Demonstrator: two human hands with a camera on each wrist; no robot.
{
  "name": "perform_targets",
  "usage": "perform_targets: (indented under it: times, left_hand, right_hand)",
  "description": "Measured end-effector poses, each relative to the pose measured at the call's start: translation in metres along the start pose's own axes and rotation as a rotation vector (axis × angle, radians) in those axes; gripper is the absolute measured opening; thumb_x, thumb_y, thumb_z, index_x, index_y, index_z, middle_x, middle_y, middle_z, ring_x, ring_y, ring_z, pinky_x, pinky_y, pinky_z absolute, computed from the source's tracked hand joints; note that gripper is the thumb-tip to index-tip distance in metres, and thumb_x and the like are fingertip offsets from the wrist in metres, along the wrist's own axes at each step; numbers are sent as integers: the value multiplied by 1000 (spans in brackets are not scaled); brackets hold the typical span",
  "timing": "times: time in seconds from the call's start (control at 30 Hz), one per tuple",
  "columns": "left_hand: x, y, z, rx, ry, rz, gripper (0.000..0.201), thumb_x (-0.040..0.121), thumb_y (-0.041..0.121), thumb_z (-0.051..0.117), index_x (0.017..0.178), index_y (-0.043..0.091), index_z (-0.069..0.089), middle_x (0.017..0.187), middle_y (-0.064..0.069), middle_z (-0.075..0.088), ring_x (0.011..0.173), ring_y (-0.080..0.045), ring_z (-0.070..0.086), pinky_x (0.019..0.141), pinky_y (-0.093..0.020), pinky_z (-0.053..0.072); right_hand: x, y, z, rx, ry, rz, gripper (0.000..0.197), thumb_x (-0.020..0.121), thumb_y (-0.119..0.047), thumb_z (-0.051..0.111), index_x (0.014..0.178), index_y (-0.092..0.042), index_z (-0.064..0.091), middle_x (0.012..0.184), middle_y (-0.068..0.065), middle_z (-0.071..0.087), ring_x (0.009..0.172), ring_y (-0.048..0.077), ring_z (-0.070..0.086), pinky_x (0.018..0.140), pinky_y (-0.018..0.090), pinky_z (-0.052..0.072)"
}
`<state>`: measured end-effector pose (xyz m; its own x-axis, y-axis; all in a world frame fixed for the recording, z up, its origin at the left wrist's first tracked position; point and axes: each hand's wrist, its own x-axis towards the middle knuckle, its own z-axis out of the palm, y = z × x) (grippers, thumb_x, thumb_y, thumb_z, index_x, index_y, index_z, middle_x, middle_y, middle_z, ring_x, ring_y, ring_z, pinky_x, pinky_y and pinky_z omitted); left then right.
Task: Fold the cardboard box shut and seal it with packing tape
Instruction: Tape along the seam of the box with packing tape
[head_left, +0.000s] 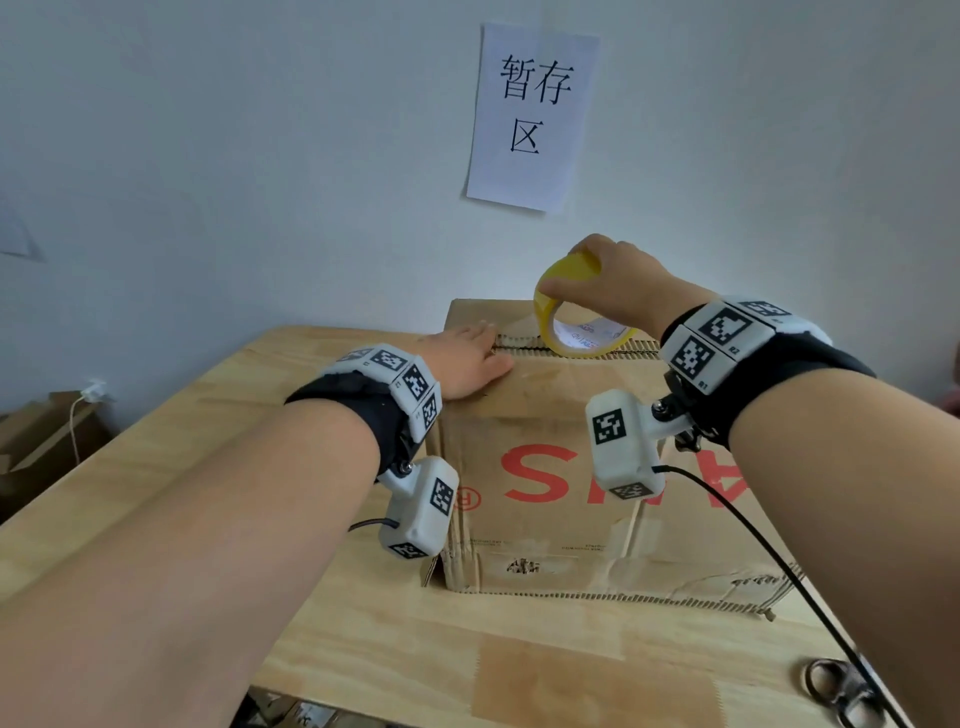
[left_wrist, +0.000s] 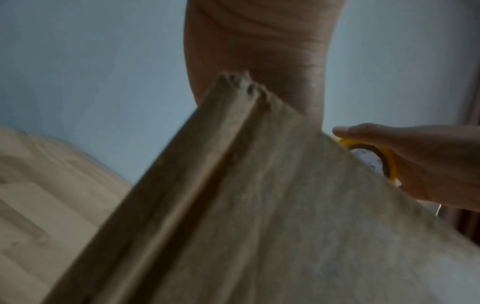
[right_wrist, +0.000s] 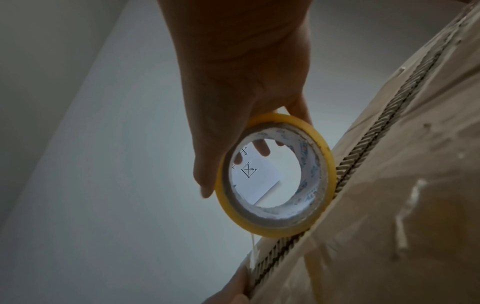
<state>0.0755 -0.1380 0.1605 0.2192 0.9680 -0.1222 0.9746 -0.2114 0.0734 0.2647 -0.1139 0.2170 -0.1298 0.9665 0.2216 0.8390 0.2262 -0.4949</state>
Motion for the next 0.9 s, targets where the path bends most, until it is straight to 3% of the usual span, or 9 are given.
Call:
perform_targets:
  times: [0.13,0.23,0.3,0.37,0.43,0.57,0.7,0.77,0.9]
  left_hand:
    - [6,3,1,53,-31,-14,63,101,46,17,152,11,5,160,-7,1,147,-20,3,118,-38,4]
    - [6,8,2,28,-18,-4,65,101,47,20,151,6,10,159,-13,6,147,-24,5,119,-37,8]
    - [6,8,3,3,-7,1,66,100,48,19,150,4,15,158,-15,12,146,-25,9,118,-39,10]
    - [5,7,2,-1,-12,-2,66,100,48,18,149,4,14,158,-16,12,146,-25,9,118,-39,10]
    - [3,8,0,22,-27,-5,66,101,48,17,151,5,9,159,-14,6,147,-24,4,119,-38,7]
    - [1,8,-2,36,-65,-4,68,100,49,14,152,7,2,159,-12,0,147,-21,0,119,-35,4]
    - [1,8,-2,47,-55,-4,68,100,50,16,151,6,3,159,-13,1,147,-23,2,119,-35,6]
    - [4,7,-1,55,-42,8,68,100,51,17,151,7,6,159,-15,5,146,-26,7,119,-39,10]
    - [6,16,-3,109,-91,-26,63,95,61,12,151,33,4,158,-17,5,145,-33,9,117,-48,12]
  right_hand:
    - [-2,10,2,241,43,95,74,76,-69,60,127,-16,45,109,-1,50,106,22,52,89,37,46]
    - [-1,11,8,424,100,180,80,76,-71,57,129,-13,45,112,2,52,108,24,52,93,41,46]
    - [1,8,8,437,114,202,75,76,-64,64,127,-12,46,108,2,52,102,23,53,83,37,47]
    - [2,3,6,375,128,199,62,76,-54,67,117,-12,47,95,-1,49,90,20,50,64,28,41]
    - [3,-5,2,267,149,161,60,76,-50,69,116,-12,46,100,2,47,87,20,47,56,25,35]
    - [2,-11,-13,80,163,121,66,74,-48,69,124,-12,45,117,8,44,90,24,48,65,31,37]
    - [-1,7,-15,11,149,162,59,75,-47,71,115,-11,48,117,10,49,86,23,48,64,31,36]
    - [-2,14,-10,9,147,157,65,75,-52,70,122,-12,49,121,10,50,90,23,48,68,32,38]
    - [-3,18,-9,70,113,128,75,82,-65,57,140,-20,43,135,7,48,119,25,48,90,35,41]
